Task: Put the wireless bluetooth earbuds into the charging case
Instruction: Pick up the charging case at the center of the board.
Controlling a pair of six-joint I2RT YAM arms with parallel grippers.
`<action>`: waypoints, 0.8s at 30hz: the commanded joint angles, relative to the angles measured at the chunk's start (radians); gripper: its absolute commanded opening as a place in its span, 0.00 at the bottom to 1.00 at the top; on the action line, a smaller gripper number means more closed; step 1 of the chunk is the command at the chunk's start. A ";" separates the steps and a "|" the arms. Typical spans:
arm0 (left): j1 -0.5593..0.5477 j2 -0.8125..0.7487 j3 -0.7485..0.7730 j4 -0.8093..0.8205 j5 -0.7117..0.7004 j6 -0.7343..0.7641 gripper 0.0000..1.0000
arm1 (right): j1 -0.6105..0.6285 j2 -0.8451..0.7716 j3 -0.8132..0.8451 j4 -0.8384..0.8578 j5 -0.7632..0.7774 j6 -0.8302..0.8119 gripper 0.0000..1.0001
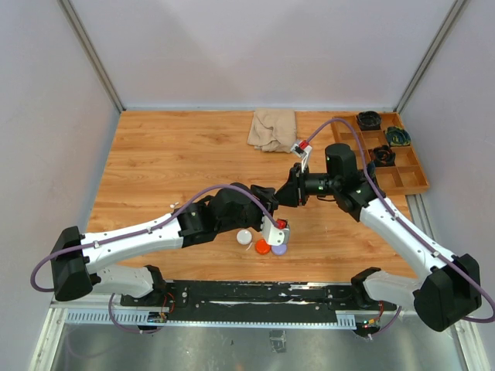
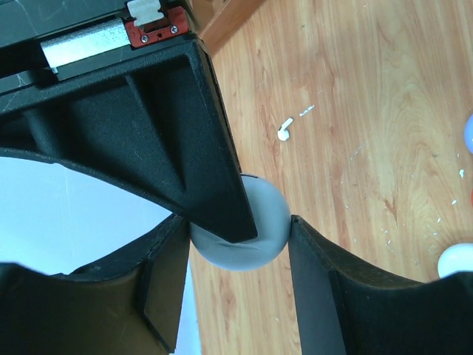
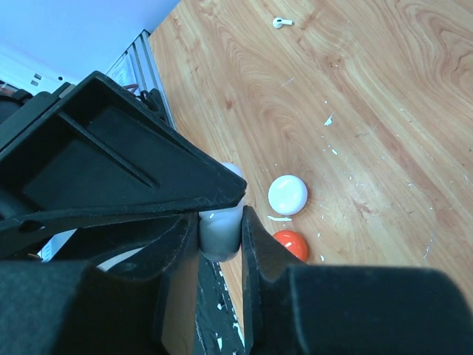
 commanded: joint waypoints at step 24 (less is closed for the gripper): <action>0.147 -0.079 -0.070 0.269 0.176 -0.690 0.83 | -0.134 -0.166 -0.251 0.570 0.061 0.122 0.01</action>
